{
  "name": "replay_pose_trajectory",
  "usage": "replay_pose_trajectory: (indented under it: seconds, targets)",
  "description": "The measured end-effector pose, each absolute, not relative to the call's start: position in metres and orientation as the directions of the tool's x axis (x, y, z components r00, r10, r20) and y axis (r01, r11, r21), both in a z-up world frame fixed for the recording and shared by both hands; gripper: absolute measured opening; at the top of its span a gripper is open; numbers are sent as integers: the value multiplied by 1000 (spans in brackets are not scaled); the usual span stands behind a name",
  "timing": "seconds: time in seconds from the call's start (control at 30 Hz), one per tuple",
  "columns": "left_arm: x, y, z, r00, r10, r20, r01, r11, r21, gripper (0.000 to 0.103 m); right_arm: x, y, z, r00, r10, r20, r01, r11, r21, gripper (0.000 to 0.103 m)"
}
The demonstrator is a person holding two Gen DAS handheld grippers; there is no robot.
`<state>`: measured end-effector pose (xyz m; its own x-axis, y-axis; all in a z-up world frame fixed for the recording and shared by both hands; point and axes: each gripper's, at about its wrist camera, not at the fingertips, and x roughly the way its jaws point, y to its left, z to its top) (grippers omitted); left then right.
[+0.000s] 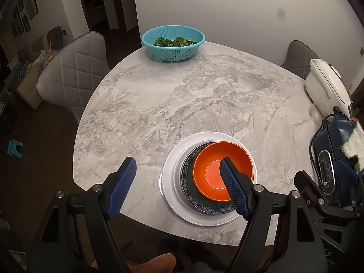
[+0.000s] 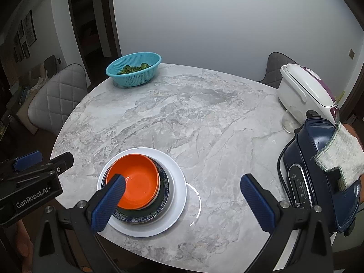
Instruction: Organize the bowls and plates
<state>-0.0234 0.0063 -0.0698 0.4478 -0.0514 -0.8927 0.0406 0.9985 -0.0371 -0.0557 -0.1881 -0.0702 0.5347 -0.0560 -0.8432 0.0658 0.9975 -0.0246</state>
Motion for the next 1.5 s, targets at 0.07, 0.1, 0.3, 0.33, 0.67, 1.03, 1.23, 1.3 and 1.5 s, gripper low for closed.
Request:
replay_pose_trajectory:
  seconds: [0.07, 0.1, 0.3, 0.33, 0.67, 1.03, 1.23, 1.3, 1.5]
  targets:
    - [-24, 6, -70, 446, -48, -894, 40, 999, -34, 75, -54, -189, -72, 531, -57, -846, 65, 998, -26, 103]
    - [-24, 6, -71, 446, -49, -894, 40, 999, -35, 75, -54, -189, -72, 529, -56, -847, 66, 998, -25, 103]
    - [-23, 5, -71, 444, -49, -894, 42, 999, -34, 75, -55, -191, -74, 520, -53, -853, 68, 997, -21, 103]
    - [-24, 4, -71, 445, -46, -894, 42, 999, -30, 75, -55, -192, -74, 518, -53, -854, 69, 997, -20, 103]
    - [-26, 4, -73, 450, -46, -892, 38, 999, -32, 75, -55, -194, -75, 511, -52, -858, 70, 997, -18, 103]
    - [-24, 7, -72, 447, -52, -893, 40, 998, -38, 75, -57, -193, -76, 510, -49, -859, 66, 998, -18, 103]
    - [-23, 7, -71, 448, -49, -893, 39, 999, -35, 75, -56, -193, -76, 510, -48, -859, 66, 998, -17, 103]
    - [-23, 7, -72, 447, -49, -893, 39, 999, -36, 75, -56, -193, -76, 509, -48, -859, 66, 998, -17, 103]
    - [-23, 6, -71, 452, -52, -891, 47, 998, -35, 75, -57, -192, -76, 509, -48, -859, 64, 998, -18, 103]
